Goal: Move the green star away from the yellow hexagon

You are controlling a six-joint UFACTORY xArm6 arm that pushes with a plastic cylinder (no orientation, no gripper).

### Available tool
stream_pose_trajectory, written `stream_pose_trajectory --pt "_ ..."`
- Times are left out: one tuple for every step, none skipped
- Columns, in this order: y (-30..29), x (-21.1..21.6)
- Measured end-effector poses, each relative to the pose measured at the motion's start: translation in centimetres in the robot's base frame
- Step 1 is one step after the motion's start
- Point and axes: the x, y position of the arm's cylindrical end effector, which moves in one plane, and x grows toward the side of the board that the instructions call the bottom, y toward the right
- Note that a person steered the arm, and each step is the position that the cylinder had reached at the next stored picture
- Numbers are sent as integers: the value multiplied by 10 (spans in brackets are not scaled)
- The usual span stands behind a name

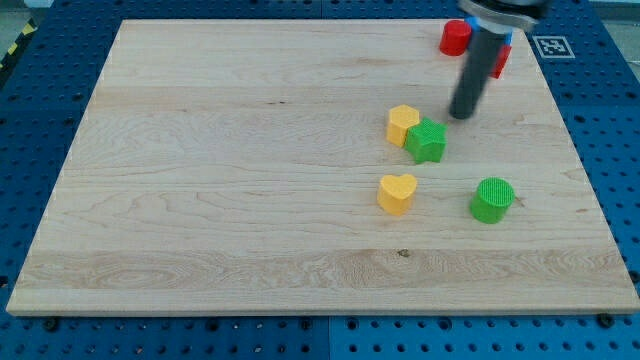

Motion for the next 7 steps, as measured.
stream_pose_trajectory --pt "-106 -19" --pt "-160 -7" --pt "-156 30" --pt "-145 33" --pt "-121 46" --pt "-82 51" --pt "-37 51"
